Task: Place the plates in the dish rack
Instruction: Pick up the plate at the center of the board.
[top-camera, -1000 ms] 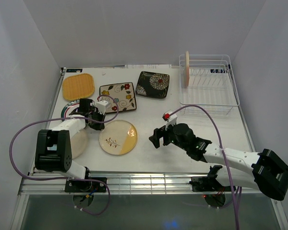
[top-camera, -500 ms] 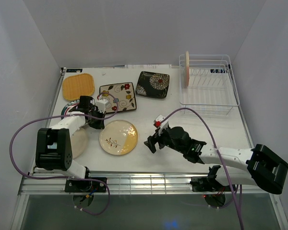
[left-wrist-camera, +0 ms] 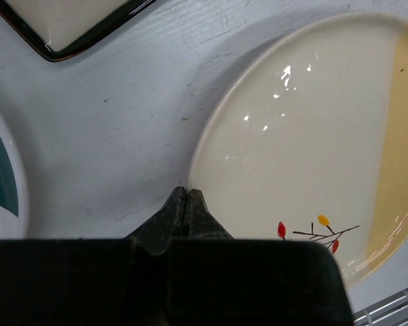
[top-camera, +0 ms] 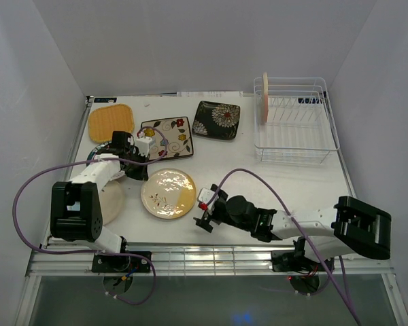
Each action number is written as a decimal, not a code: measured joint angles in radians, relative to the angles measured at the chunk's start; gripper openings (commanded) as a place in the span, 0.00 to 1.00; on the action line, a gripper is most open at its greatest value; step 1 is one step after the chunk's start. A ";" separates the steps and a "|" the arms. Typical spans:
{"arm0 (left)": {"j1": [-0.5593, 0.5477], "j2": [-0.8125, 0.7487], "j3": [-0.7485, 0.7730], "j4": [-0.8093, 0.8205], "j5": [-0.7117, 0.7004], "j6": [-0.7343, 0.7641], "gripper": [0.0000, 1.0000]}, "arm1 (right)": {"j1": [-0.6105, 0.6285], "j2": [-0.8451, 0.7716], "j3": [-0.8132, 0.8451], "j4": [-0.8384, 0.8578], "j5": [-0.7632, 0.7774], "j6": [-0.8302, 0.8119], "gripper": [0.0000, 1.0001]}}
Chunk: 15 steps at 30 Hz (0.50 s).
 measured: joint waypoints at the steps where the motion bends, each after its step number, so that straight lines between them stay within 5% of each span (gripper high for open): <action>1: 0.000 0.000 0.003 -0.005 0.002 -0.002 0.00 | 0.018 0.017 0.000 0.018 0.013 -0.021 0.95; 15: 0.000 0.028 0.048 -0.054 0.050 -0.079 0.00 | 0.210 0.268 0.105 0.171 0.196 -0.243 0.93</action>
